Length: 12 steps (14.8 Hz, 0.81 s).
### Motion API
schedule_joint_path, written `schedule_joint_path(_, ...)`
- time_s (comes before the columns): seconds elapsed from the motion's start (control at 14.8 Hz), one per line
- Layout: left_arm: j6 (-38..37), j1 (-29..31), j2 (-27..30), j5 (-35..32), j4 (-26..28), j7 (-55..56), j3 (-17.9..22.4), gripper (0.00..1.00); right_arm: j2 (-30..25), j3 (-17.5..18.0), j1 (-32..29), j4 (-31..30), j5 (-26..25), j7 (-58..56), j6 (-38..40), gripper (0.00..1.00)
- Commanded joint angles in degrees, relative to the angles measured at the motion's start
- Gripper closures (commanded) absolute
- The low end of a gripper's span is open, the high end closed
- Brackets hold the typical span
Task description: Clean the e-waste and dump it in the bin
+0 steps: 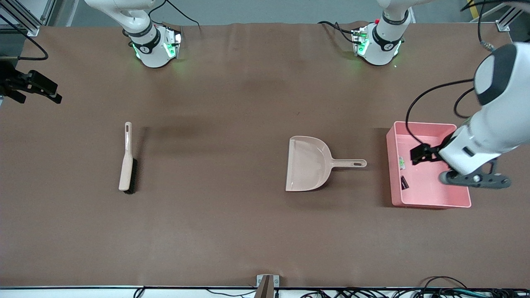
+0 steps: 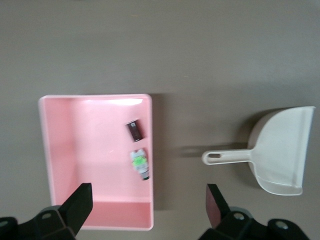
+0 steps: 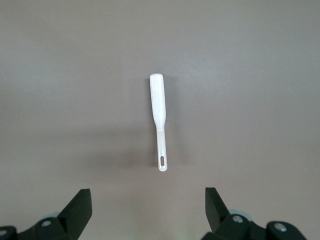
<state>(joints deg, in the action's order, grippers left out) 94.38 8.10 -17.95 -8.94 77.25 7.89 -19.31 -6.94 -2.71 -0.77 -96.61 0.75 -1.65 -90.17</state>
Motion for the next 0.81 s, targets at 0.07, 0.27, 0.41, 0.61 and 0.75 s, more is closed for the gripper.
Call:
schedule_joint_path(0.07,-1.4,-5.3,9.5,3.0,5.4,-0.2,10.0,0.0,0.0,0.3,0.1,0.4,-0.9,0.5,0.0,0.0)
schedule_joint_path(0.27,-1.7,-6.2,15.7,5.1,10.3,-0.3,13.2,0.0,0.0,0.3,-0.1,0.4,-0.8,0.5,0.3,0.0)
schedule_joint_path(0.41,-1.7,-8.1,19.8,7.7,14.6,-0.9,15.8,0.0,0.0,0.3,0.0,0.4,-0.8,0.5,0.4,0.0)
schedule_joint_path(0.61,-1.7,-10.7,24.7,8.1,20.5,-1.5,16.9,0.0,0.0,0.3,-0.1,0.3,-0.8,0.5,0.4,0.0)
schedule_joint_path(0.75,-1.9,-10.7,26.0,8.3,21.9,-1.6,16.9,0.0,0.0,0.3,-0.1,0.3,-0.8,0.5,0.4,0.0)
